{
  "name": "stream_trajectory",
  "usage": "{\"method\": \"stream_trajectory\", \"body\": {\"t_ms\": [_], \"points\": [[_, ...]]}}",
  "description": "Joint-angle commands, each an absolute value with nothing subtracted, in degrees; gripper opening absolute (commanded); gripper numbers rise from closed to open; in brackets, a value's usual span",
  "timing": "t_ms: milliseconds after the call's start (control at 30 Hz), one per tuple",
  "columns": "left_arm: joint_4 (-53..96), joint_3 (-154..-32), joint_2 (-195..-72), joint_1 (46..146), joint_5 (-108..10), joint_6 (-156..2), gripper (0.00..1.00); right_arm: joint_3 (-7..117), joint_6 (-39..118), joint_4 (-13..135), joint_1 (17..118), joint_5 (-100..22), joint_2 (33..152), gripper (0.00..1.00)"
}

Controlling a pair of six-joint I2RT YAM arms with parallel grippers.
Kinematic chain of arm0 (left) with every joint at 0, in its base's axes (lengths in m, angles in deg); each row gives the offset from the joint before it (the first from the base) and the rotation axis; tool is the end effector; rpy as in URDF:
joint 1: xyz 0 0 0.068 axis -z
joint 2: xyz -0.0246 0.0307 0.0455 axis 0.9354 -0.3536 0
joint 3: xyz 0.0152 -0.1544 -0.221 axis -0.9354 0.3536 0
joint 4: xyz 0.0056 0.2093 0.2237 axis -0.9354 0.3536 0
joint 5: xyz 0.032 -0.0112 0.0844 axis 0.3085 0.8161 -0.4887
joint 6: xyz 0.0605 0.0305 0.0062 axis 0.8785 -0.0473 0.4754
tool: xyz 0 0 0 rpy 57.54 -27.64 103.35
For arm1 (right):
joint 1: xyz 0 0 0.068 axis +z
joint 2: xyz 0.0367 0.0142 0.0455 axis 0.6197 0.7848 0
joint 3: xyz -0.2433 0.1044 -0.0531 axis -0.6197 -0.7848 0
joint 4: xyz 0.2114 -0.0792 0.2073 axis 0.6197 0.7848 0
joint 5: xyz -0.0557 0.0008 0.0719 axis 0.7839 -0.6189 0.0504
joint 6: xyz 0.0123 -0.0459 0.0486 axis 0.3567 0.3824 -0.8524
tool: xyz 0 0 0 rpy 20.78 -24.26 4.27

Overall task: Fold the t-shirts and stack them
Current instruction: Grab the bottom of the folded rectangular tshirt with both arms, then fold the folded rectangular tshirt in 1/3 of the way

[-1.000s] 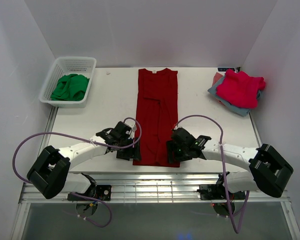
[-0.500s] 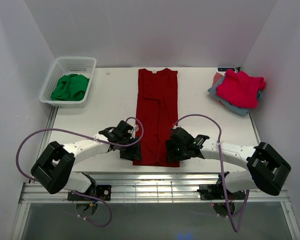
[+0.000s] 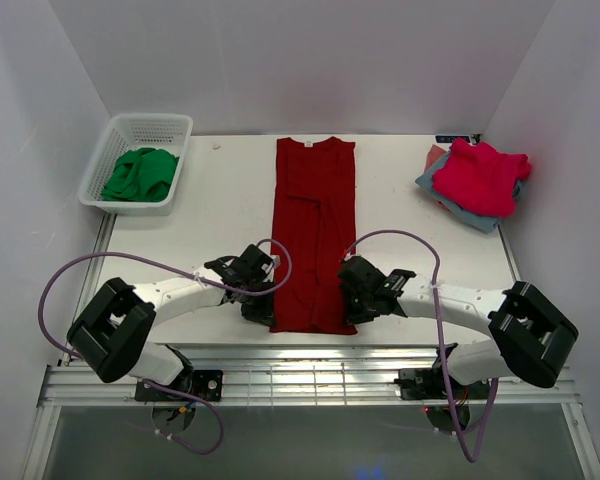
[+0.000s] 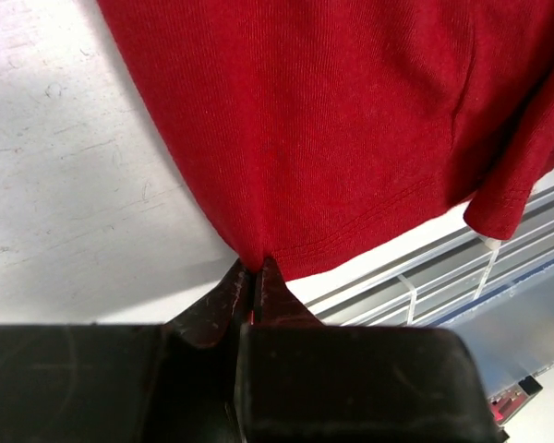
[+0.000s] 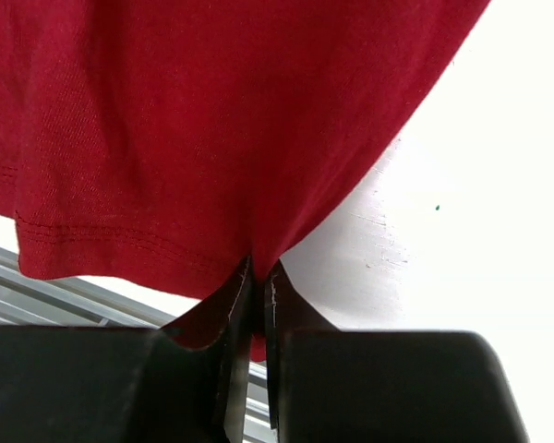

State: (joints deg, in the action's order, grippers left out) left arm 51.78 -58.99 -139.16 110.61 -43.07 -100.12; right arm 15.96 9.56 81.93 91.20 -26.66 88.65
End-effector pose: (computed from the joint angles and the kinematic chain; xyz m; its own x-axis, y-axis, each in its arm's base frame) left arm 0.1984 -0.1920 0.0946 -0.9821 0.1303 -0.1363 0.1725 0.9129 -0.3700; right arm 0.1746 0.2235 0.1111 -0.8869 -0.1852 -0.4233 -0.3008 0.9269 0.2246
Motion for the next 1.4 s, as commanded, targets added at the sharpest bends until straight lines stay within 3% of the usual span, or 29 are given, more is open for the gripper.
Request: {"method": "stream_trajectory", "body": {"t_ms": [0,400,800,1367], "points": [[53.8,-59.9,-138.2,111.2,-47.1,-99.0,0.05,17.8,10.8,86.3,91.8,-25.6,89.9,0.09],[52.2,-79.2,-139.8,110.6,-58.1,-98.3,0.04,34.5,16.0,93.0,91.4,-14.5,96.0,0.08],[47.5,-84.1,-149.0,106.0,-60.2,-95.5,0.04,49.1,24.5,93.6,85.4,-4.0,107.9,0.08],[42.9,-102.8,-166.4,97.7,-58.2,-91.0,0.04,74.4,37.1,94.2,74.7,-2.7,126.4,0.08]]}}
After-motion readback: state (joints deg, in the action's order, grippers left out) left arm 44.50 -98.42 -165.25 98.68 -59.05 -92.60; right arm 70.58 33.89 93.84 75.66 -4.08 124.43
